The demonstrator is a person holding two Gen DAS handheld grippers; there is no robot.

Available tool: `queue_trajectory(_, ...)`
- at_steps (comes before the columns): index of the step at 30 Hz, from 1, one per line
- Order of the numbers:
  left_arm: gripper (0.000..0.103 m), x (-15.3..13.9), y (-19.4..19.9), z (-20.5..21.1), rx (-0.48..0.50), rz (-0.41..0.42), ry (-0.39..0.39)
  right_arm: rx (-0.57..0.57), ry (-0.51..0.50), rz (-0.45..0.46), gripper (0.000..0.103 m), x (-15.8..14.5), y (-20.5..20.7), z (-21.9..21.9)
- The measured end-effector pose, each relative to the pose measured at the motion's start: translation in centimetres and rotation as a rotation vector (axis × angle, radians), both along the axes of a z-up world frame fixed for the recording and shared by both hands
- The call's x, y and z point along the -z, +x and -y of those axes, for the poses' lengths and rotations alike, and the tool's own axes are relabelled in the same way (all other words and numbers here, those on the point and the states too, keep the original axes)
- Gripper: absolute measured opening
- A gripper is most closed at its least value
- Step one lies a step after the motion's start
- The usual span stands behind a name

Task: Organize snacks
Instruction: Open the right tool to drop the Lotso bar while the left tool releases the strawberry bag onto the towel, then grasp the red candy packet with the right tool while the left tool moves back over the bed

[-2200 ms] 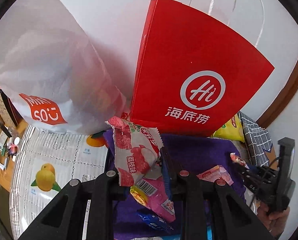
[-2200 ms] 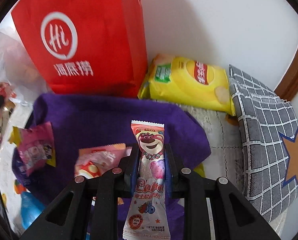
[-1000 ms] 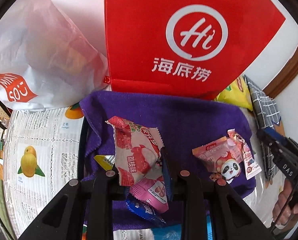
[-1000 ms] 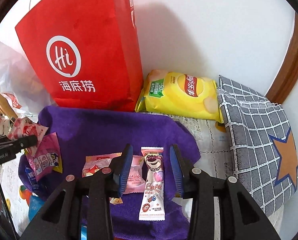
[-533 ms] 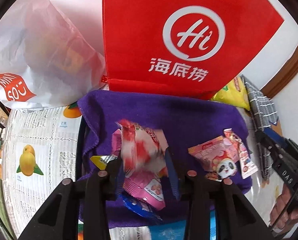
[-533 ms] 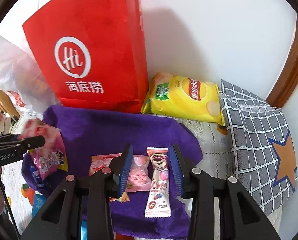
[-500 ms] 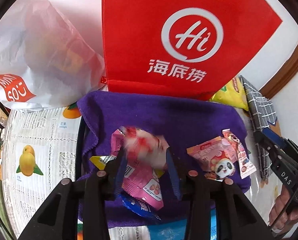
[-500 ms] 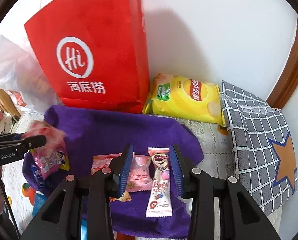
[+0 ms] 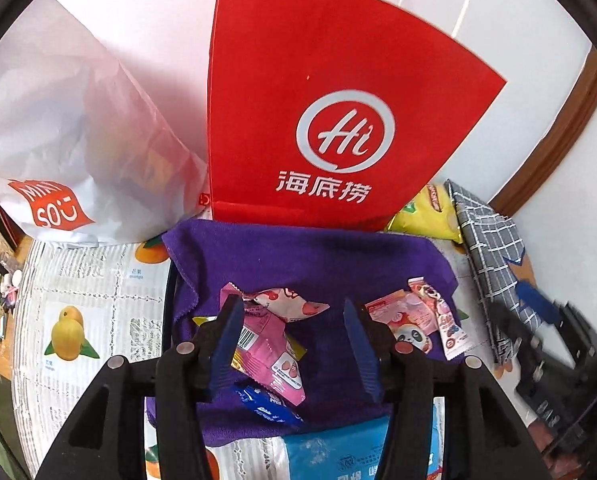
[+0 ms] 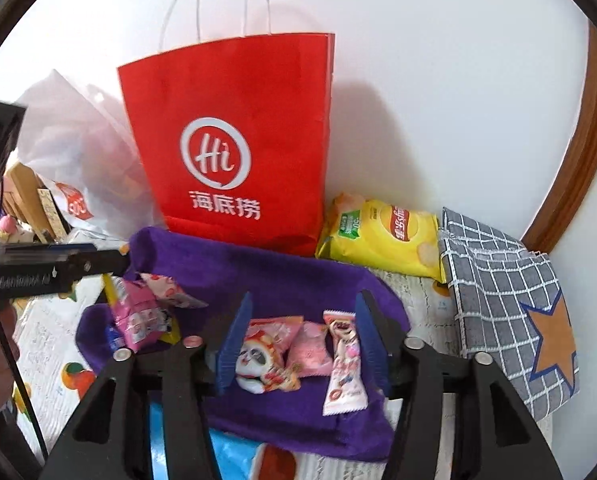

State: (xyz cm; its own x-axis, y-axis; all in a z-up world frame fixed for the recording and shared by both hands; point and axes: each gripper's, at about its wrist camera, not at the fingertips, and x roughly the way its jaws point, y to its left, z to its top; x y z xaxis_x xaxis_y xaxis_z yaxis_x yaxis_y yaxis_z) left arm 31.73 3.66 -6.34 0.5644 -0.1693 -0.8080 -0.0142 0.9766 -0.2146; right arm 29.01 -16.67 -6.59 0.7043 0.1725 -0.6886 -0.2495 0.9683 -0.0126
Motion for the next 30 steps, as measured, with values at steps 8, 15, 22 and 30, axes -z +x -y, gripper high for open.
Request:
queue_trajectory(8, 0.051, -2.7, -2.3, 0.3, 0.028, 0.066, -0.033, -0.020, -0.047, -0.059, 0.057, 3.0, -5.2, 1.1)
queue_trajectory(15, 0.056, -4.5, -6.2, 1.1, 0.062, 0.125, -0.034, -0.060, 0.023, -0.163, 0.062, 6.9, -10.2, 2.2)
queue_trajectory(22, 0.056, -3.2, -10.1, 0.7, 0.058, 0.102, 0.023, -0.095, 0.106, -0.234, 0.062, 11.0, -12.9, 1.9)
queue_trajectory(30, 0.056, -0.2, -14.5, -1.0, 0.023, 0.069, 0.057, -0.107, -0.026, -0.188, 0.062, 14.3, -15.3, 0.1)
